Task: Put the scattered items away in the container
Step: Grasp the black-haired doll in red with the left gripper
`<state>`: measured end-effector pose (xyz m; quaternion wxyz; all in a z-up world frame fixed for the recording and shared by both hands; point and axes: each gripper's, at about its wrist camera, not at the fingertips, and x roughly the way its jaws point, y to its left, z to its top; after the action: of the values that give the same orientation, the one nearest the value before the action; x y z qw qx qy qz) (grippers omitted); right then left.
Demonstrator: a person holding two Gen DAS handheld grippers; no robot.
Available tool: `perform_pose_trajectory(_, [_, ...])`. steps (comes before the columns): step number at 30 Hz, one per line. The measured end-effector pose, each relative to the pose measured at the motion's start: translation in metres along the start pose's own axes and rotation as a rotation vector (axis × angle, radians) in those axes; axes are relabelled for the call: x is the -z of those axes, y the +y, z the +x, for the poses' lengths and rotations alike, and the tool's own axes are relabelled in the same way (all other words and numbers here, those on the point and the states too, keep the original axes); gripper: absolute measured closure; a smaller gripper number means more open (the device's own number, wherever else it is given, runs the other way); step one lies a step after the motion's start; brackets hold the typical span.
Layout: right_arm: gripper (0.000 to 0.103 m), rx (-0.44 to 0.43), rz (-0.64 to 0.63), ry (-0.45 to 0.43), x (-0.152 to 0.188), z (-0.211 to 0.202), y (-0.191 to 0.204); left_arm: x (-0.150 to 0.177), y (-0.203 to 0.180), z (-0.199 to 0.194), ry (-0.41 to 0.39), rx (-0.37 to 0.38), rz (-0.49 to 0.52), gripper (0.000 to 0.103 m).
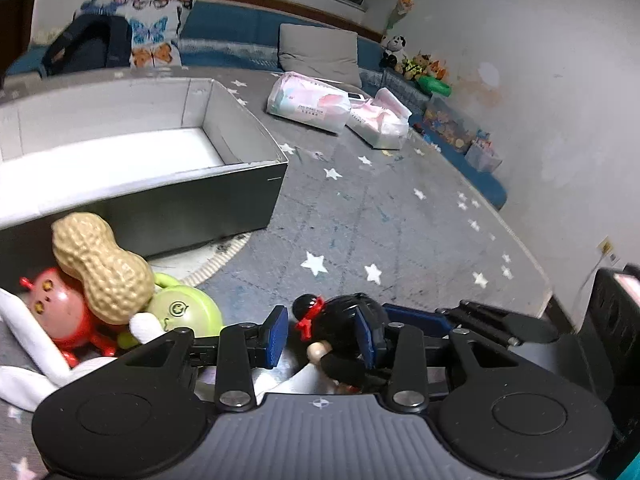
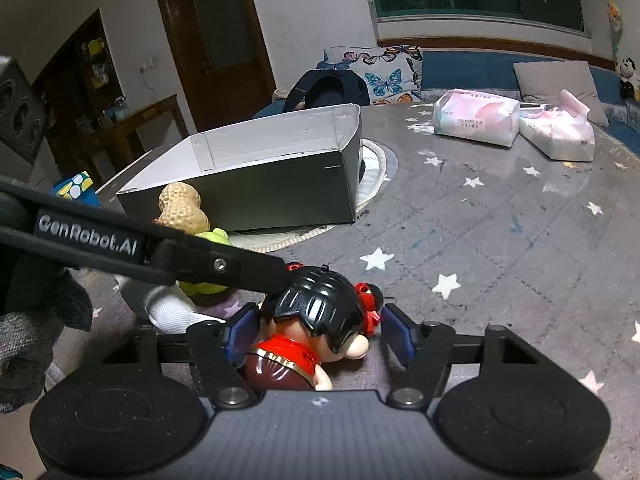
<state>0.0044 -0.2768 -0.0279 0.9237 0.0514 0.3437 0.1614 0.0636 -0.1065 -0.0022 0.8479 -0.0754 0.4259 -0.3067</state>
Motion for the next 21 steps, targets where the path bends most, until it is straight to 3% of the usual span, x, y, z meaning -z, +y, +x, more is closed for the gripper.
perform_pose_trajectory(7, [0.031, -0.004, -0.014, 0.02, -0.002, 0.003, 0.003, -0.003, 0.016, 0.007, 0.033, 0.087, -0.112, 0.059])
perform_pose_trajectory(21, [0.034, -0.001, 0.007, 0.009, -0.001, 0.006, 0.002, -0.003, 0.02, 0.011, 0.041, 0.105, -0.152, 0.057])
